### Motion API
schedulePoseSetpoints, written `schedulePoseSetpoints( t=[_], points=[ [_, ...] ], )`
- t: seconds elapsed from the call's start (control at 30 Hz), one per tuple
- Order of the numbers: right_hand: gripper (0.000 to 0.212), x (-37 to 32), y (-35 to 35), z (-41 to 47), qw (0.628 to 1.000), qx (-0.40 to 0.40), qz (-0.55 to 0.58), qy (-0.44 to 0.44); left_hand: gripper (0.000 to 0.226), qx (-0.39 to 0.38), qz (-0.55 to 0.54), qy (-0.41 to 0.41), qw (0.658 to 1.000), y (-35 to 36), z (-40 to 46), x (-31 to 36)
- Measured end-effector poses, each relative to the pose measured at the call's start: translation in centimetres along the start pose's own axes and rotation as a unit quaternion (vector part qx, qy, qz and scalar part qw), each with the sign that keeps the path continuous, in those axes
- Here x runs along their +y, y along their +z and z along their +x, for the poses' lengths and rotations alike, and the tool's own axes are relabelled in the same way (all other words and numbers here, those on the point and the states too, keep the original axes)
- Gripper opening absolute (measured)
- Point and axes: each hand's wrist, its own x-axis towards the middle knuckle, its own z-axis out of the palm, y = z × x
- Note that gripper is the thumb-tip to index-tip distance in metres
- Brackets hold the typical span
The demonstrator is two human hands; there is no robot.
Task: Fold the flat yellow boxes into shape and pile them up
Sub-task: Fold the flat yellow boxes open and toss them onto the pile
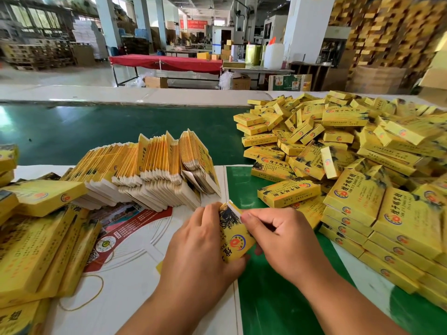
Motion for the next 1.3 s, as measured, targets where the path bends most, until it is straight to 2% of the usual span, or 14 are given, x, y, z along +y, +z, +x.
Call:
schedulePoseSetpoints(
  t=[0.2,0.37,0.47,0.53,0.57,0.67,0.73,0.77,0.87,0.97,1.03,1.1,1.17,1.3],
  points=[
    [0.042,-1.0,-0.3,-0.4,0.988,-0.029,-0.109,-0.108,0.073,0.035,0.0,0.004,0.999,-0.1,0.0,-0.2],
    [0.047,-1.3,0.5,-0.7,0.977,-0.042,-0.171,-0.121,0.065,0.033,-0.012,0.0,0.999,0.1,0.0,-0.5],
    [0.041,-0.3,0.5,-0.5,0.997,-0.021,-0.053,-0.049,0.082,0.0,-0.046,-0.007,0.999,-0.2,0.0,-0.4],
    [0.026,0.6,0.0,0.2,1.0,0.015,0.017,0.016,0.098,-0.05,-0.096,0.002,0.994,-0.7,0.2,-0.6],
    [0.018,1.0,-0.4,0.6,0.997,0.038,0.038,0.048,0.101,-0.078,-0.132,0.008,0.988,-1.2,0.3,-1.0],
    [0.022,2.2,-1.7,1.5,0.961,0.079,0.183,0.191,0.094,-0.13,-0.309,0.056,0.94,-3.4,0.8,-1.9],
    [0.022,2.4,-2.4,1.8,0.912,0.049,0.296,0.278,0.089,-0.136,-0.388,0.131,0.902,-4.5,0.9,-2.2],
    [0.023,2.3,-2.5,1.9,0.898,0.019,0.317,0.304,0.086,-0.127,-0.392,0.157,0.898,-4.7,0.9,-2.2],
    [0.026,1.7,-1.6,1.5,0.893,-0.063,0.306,0.324,0.062,-0.055,-0.348,0.173,0.92,-4.0,0.9,-1.6],
    [0.021,1.1,-0.7,0.9,0.901,-0.145,0.269,0.309,0.033,-0.018,-0.337,0.173,0.925,-3.0,1.1,-1.6],
    [0.031,1.2,-0.5,0.7,0.922,-0.164,0.209,0.283,0.023,-0.03,-0.35,0.14,0.926,-2.7,1.3,-2.1],
    [0.039,1.5,-0.6,0.9,0.952,-0.119,0.124,0.254,0.02,-0.049,-0.364,0.079,0.927,-2.4,1.5,-2.6],
    [0.035,1.7,-1.1,1.0,0.978,-0.047,0.07,0.188,0.025,-0.061,-0.362,0.028,0.93,-2.0,1.6,-2.9],
    [0.016,1.7,-1.9,0.7,0.987,0.025,0.158,0.024,0.027,-0.062,-0.329,-0.004,0.942,-1.3,1.8,-3.2]
  ],
)
